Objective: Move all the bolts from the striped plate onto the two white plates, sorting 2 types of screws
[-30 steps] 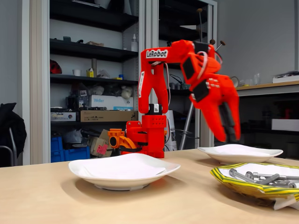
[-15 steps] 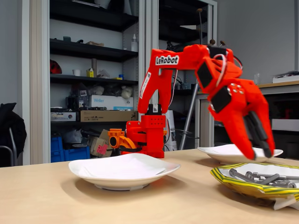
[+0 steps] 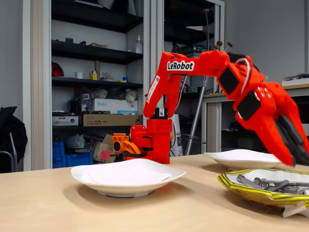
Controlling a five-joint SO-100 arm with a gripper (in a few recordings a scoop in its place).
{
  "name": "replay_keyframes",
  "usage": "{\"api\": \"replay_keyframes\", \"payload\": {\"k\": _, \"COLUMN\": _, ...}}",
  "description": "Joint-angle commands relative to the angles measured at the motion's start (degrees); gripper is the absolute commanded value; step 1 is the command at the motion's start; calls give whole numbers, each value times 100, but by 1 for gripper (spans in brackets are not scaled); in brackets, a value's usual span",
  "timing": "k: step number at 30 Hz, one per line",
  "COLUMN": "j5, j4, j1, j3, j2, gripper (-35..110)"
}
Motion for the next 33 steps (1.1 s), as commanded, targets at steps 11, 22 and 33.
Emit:
{"api": "replay_keyframes", "payload": {"k": 11, "j5": 0, "j4": -325, "j1": 211, "j3": 176, "j2": -290, "gripper": 12}}
{"api": "replay_keyframes", "payload": {"k": 22, "j5": -220, "j4": 422, "j1": 316, "j3": -1055, "j2": -1055, "gripper": 0}}
{"api": "replay_keyframes", "payload": {"k": 33, "j5": -1336, "j4": 3067, "j1": 510, "j3": -4069, "j2": -1257, "gripper": 0}}
